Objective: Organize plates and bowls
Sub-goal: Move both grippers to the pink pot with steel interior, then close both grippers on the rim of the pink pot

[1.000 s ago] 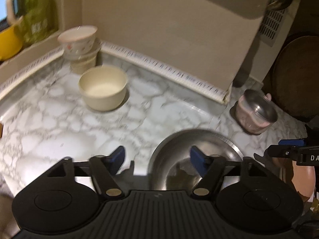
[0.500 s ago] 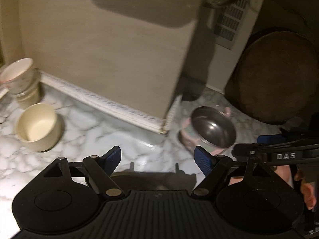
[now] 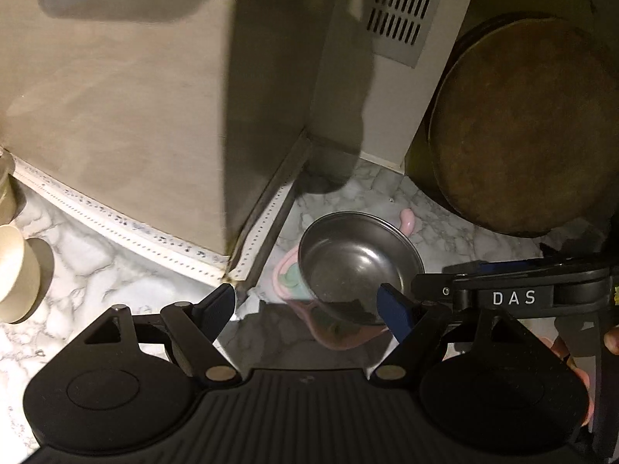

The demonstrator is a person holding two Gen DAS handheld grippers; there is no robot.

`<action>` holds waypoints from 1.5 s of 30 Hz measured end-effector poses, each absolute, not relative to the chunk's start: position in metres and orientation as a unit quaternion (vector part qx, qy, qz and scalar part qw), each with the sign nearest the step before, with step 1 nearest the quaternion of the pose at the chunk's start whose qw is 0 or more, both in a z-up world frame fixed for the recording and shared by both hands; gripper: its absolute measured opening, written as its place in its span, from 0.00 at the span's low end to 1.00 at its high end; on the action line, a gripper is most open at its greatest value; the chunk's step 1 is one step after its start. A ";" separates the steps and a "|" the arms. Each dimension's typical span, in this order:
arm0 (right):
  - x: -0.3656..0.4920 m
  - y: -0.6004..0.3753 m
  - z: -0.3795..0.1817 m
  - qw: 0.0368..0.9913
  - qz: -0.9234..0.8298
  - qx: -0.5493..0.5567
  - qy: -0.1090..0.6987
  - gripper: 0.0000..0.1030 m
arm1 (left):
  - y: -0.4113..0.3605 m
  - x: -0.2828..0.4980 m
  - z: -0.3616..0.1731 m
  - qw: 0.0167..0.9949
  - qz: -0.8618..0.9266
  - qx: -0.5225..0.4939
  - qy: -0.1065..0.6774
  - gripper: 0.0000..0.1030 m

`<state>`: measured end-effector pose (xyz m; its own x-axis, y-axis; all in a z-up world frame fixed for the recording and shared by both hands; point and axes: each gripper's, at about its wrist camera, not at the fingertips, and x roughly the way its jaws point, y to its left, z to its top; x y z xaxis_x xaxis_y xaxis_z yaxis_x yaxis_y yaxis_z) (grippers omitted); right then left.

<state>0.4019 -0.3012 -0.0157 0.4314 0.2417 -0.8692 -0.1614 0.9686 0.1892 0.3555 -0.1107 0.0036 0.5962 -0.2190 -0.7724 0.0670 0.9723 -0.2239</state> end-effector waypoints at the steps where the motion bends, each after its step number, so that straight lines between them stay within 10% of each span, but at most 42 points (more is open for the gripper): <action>1: 0.406 -0.303 -0.019 0.844 0.117 0.042 0.522 0.85 | -0.114 0.359 0.000 0.888 -0.079 -0.085 0.445 0.78; 22: 0.439 -0.305 -0.062 0.825 0.124 0.038 0.551 0.46 | -0.140 0.396 -0.058 0.866 -0.036 -0.071 0.494 0.77; 35: 0.433 -0.304 -0.059 0.826 0.140 0.041 0.544 0.15 | -0.147 0.399 -0.062 0.867 -0.035 -0.052 0.494 0.46; 45: 0.421 -0.297 -0.055 0.834 0.135 0.019 0.534 0.13 | -0.142 0.390 -0.056 0.866 -0.028 -0.060 0.496 0.40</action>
<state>0.4206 -0.2968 -0.0553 0.3930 0.2453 -0.8862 -0.2037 0.9631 0.1762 0.3905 -0.1416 -0.0555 0.5067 -0.1083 -0.8553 -0.0115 0.9911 -0.1323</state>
